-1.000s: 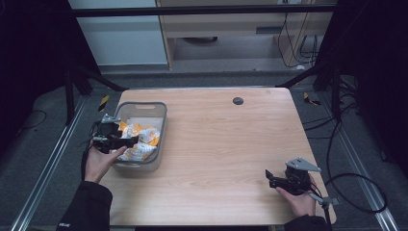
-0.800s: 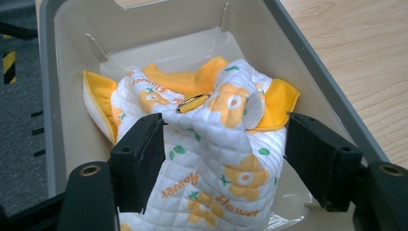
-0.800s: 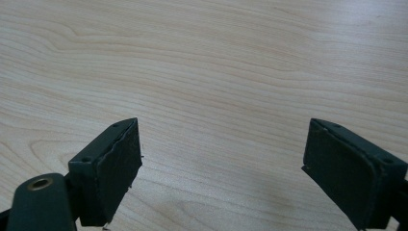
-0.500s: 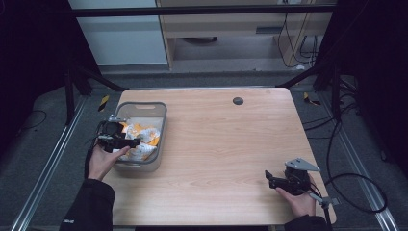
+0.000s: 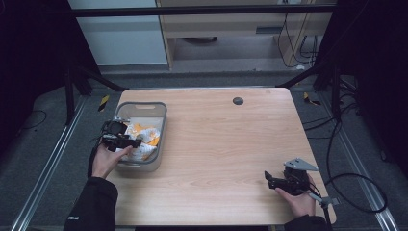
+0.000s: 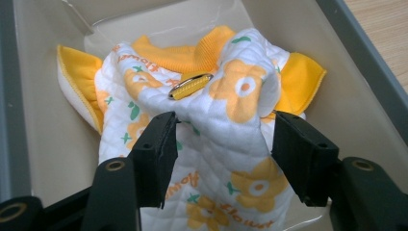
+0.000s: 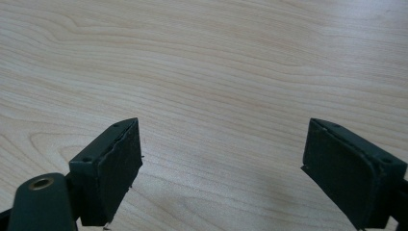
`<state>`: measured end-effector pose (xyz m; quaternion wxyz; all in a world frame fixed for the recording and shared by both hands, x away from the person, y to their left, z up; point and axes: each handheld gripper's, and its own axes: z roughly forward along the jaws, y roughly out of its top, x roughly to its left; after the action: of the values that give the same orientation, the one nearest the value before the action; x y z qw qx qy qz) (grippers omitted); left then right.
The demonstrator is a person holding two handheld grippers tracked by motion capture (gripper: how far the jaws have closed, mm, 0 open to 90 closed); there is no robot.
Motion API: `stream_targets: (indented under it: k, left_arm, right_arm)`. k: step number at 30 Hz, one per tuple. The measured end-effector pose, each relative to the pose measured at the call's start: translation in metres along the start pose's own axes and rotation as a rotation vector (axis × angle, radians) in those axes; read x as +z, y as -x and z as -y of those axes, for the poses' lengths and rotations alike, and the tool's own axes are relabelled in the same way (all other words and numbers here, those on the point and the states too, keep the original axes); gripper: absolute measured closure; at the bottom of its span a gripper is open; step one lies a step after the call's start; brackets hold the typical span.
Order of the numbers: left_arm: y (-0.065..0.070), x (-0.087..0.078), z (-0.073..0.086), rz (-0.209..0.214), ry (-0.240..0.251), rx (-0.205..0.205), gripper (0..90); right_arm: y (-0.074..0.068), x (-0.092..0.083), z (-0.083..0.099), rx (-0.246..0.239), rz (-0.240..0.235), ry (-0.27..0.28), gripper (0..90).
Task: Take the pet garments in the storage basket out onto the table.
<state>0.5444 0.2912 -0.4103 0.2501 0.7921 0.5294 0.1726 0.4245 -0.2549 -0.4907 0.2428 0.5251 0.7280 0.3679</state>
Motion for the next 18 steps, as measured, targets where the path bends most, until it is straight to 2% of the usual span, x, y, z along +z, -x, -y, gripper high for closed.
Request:
stream_targets:
  k: [6,7,8,13,18]
  left_arm:
    - [-0.0027,0.0052,-0.0018,0.006,-0.025,-0.023,49.7]
    - [-0.0026,0.0055,-0.0018,0.01,-0.033,-0.029,54.6]
    - [-0.0027,0.0063,-0.0018,0.017,-0.041,-0.033,54.6]
    - [-0.0029,0.0092,-0.0023,0.015,-0.074,-0.037,67.2]
    - [-0.0037,0.0088,-0.0028,0.002,-0.081,-0.038,77.2]
  right_arm:
    - [0.0002,0.0007,0.0001,-0.005,-0.003,-0.004,13.3]
    - [0.0004,0.0008,0.0,-0.008,-0.004,-0.004,13.4]
    - [0.0004,0.0008,0.0,-0.008,-0.004,-0.004,13.4]
    - [0.0005,0.0007,0.0002,-0.007,-0.004,-0.008,13.3]
    - [0.0005,0.001,0.0002,-0.008,-0.003,-0.012,13.7]
